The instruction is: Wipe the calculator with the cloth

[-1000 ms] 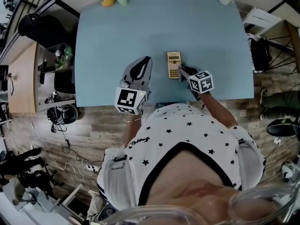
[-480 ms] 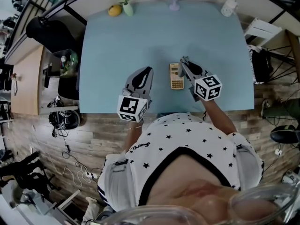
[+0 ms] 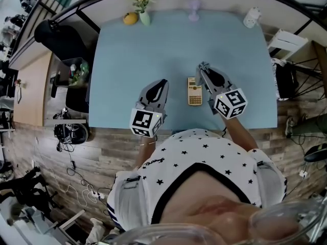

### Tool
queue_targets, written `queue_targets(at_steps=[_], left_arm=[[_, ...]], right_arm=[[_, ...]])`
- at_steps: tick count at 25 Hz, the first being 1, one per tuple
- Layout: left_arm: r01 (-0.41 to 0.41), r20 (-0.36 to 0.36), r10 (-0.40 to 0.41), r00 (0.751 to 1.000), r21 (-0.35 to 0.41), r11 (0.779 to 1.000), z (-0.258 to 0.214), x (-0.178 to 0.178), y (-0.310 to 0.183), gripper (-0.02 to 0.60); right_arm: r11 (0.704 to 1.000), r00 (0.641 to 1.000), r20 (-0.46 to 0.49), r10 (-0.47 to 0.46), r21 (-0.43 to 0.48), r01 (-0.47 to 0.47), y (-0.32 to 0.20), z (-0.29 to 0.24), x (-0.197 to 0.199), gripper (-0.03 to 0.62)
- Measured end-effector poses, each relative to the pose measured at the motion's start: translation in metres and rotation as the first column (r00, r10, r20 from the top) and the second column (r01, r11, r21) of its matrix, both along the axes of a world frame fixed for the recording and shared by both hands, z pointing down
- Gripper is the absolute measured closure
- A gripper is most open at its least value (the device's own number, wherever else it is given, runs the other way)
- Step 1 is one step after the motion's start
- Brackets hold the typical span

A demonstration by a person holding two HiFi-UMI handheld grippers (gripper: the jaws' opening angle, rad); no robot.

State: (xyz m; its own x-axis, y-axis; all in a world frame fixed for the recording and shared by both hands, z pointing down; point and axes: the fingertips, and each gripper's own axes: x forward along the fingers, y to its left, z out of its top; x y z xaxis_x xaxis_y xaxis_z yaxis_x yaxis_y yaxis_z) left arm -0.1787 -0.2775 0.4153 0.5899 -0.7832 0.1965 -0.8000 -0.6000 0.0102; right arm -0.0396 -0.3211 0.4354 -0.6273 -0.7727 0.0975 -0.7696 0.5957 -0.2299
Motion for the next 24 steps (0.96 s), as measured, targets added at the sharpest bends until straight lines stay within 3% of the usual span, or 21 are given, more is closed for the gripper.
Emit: queue_targets(at_steps=[24], left_arm=[[0.008,0.013,-0.008,1.000,-0.007,1.000,0.0013,0.0010,-0.0013,0.541]], right_arm=[[0.999,0.999,0.034,-0.030,0.020,0.029,0.0007,-0.0094,-0.0057,0.549]])
